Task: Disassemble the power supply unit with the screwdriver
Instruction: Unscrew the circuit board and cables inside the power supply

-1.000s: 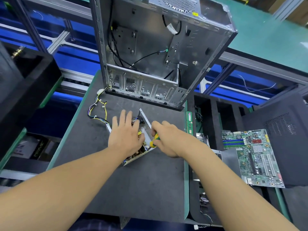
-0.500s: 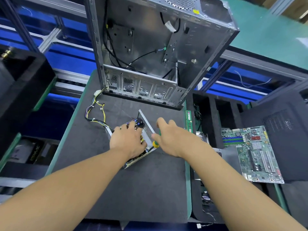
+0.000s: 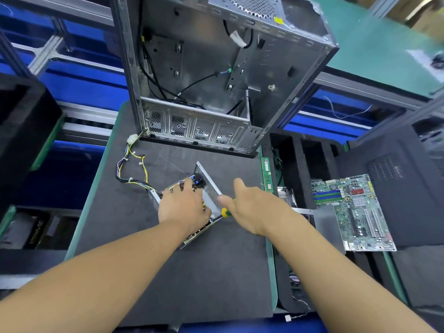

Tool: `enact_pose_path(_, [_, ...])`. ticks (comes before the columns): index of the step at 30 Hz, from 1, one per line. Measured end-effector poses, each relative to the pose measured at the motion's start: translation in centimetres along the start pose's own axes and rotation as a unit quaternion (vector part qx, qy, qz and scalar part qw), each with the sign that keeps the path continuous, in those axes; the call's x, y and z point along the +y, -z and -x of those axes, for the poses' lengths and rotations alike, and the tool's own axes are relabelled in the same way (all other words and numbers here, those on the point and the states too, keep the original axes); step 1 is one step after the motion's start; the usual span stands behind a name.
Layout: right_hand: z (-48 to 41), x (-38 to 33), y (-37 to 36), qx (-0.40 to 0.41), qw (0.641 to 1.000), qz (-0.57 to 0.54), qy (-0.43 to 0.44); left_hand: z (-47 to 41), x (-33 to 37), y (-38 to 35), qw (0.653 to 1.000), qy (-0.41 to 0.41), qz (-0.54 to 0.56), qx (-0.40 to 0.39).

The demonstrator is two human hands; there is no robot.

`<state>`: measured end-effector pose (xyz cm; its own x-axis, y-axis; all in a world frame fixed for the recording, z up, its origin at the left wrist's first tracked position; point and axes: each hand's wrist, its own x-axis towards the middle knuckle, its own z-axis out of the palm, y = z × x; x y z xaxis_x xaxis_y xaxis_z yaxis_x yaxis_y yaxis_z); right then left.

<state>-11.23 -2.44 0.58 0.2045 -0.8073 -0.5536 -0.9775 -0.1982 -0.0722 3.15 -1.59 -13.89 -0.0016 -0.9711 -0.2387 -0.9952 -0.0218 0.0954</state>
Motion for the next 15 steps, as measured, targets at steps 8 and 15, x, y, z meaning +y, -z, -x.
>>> enact_pose_path(8, [0.2, 0.5, 0.3, -0.047, 0.997, -0.055, 0.030, 0.2, -0.2, 0.0, 1.000, -0.019, -0.019, -0.006])
enact_pose_path(15, [0.7, -0.4, -0.7, 0.028, 0.999, 0.033, 0.011, -0.1, -1.1, 0.0, 0.996, -0.083, -0.037, -0.024])
